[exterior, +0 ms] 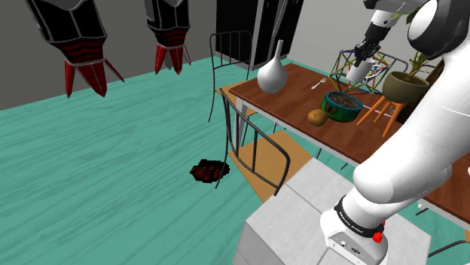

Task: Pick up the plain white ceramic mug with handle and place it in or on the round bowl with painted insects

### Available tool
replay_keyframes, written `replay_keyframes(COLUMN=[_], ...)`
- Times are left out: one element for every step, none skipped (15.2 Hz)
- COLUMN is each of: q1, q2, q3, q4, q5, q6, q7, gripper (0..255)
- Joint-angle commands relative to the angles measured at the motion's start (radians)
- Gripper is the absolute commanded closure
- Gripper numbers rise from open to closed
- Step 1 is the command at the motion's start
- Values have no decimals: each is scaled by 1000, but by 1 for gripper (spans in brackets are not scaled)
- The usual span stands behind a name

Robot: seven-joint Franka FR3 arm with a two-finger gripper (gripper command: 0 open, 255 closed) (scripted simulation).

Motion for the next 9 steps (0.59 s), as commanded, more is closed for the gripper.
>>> replay_keyframes(q1=[-19,-18,-17,-17,-16,-16,-16,-15,-15], q2=[-12,-13,-14,-15,-15,-16,-15,-15,-15], q3=[-16,-15,-15,-15,-15,-14,-14,-14,-14], q4=[-1,-16,-31,-45,-59,-72,-86,-99,-112], q5=[-3,-4,-5,-5,-5,-5,-5,-4,-3], q6=[-11,3,17,31,44,57,71,84,98], q7=[-36,-36,-36,-36,-37,-37,-38,-38,-39], gripper=[255,255,255,255,255,255,255,255,255])
